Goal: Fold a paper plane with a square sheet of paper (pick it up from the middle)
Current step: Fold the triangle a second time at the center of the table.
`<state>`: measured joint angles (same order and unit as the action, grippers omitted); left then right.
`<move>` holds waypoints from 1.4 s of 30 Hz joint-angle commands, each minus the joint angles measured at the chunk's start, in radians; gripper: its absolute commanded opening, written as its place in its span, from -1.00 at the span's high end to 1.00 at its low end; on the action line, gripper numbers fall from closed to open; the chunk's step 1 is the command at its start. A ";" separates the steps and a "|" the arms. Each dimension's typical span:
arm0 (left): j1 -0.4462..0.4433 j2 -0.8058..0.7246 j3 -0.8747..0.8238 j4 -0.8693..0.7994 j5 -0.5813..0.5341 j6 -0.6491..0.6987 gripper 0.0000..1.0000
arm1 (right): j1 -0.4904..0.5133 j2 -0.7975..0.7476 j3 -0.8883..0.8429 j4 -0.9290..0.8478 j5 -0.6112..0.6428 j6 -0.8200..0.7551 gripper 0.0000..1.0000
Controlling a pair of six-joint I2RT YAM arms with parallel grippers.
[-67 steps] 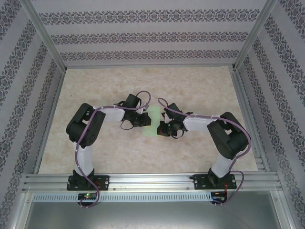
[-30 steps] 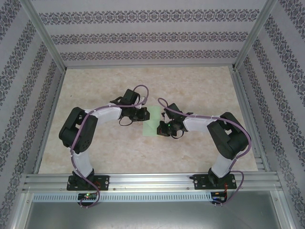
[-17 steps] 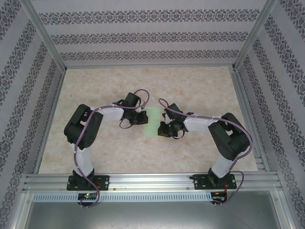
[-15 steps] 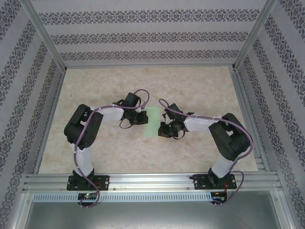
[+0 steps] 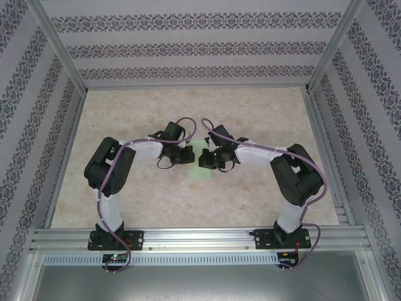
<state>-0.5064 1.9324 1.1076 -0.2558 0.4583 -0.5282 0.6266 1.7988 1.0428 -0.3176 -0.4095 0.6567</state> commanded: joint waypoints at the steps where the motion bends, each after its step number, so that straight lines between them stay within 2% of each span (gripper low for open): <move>1: -0.001 0.025 -0.015 -0.036 -0.041 0.000 0.86 | 0.009 0.044 0.035 0.001 -0.003 0.006 0.85; 15: -0.002 0.043 -0.009 -0.060 -0.065 -0.020 0.89 | 0.018 0.120 0.072 -0.008 -0.010 0.002 0.85; 22: -0.001 0.046 -0.008 -0.100 -0.115 -0.023 0.89 | 0.009 0.104 0.012 -0.041 0.011 -0.015 0.86; 28: -0.001 0.050 -0.011 -0.137 -0.172 -0.016 0.90 | 0.000 0.043 -0.100 -0.036 0.005 -0.022 0.86; 37: 0.000 0.056 -0.015 -0.134 -0.168 -0.015 0.91 | -0.014 -0.122 -0.318 -0.028 -0.001 -0.022 0.86; 42: -0.001 0.056 -0.011 -0.110 -0.128 -0.021 0.91 | -0.028 -0.207 -0.284 -0.019 0.012 -0.016 0.85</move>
<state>-0.5133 1.9339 1.1179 -0.2802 0.4255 -0.5438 0.6060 1.6325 0.7467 -0.2726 -0.4198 0.6525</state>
